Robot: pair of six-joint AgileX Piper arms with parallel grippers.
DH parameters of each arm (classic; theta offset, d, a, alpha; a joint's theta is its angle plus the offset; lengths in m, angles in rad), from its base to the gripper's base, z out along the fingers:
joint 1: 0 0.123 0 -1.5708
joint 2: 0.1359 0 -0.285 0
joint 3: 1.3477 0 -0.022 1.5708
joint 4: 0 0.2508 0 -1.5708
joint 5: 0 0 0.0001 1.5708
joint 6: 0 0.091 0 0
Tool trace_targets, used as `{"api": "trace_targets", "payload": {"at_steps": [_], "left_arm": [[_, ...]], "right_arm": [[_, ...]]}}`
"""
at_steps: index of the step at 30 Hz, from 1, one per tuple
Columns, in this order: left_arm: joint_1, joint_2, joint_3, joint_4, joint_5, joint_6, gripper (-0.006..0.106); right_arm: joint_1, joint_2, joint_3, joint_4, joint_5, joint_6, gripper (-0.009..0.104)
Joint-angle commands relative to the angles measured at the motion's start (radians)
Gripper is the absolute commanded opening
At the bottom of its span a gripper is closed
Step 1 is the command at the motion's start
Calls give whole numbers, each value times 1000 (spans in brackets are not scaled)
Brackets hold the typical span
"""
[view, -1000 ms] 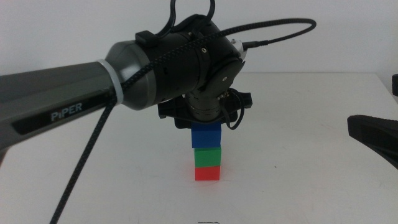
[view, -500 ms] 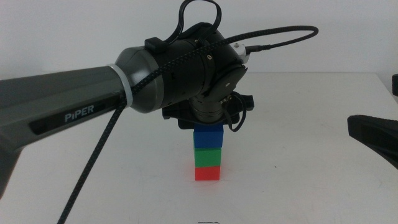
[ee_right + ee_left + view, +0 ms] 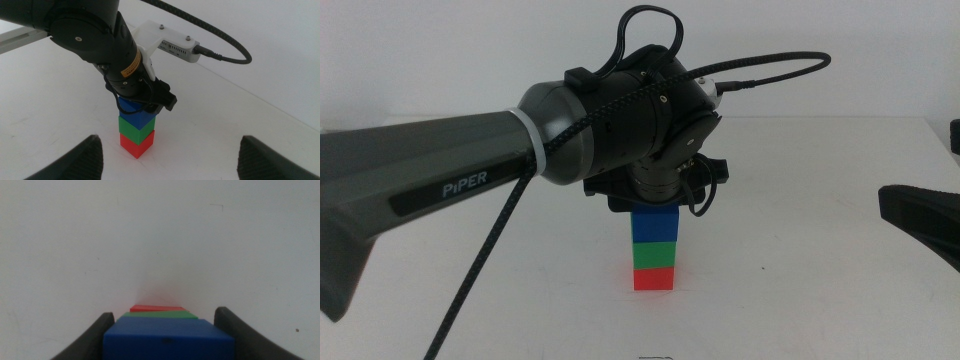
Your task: Stack red cubes first, then green, then blue cubes in a specific spot.
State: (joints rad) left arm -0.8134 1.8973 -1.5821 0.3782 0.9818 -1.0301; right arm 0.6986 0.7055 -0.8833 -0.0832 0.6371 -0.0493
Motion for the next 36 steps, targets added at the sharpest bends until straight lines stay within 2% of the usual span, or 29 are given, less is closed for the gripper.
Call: {"api": "trace_targets", "payload": {"at_steps": [1,2,3,4,10,22,29,32,36], "left_arm": [[-5,-49,-30,17,-16,-15,-1],[-5,-49,-30,19,-15,-15,-1],[-5,-49,-30,31,-13,-13,45],[-5,-49,-31,34,-13,-1,67],[-5,-64,-31,35,-12,50,93],[-2,-275,-31,49,93,166,94],[-2,-394,-31,121,158,207,94],[4,-431,-31,158,163,268,94],[37,-476,-31,159,158,377,94]], "right_arm": [[-9,-1,-24,-11,-73,-13,74],[-9,-1,-24,-11,-73,-13,74],[-9,-1,-24,-11,-73,-13,74],[-9,-1,-24,-11,-73,-13,74],[-9,-1,-24,-11,-73,-13,74],[-9,-1,-24,-11,-73,-13,74],[-9,-1,-24,-11,-73,-13,74],[-9,-1,-24,-11,-73,-13,74],[-9,-1,-24,-11,-73,-13,74]]}}
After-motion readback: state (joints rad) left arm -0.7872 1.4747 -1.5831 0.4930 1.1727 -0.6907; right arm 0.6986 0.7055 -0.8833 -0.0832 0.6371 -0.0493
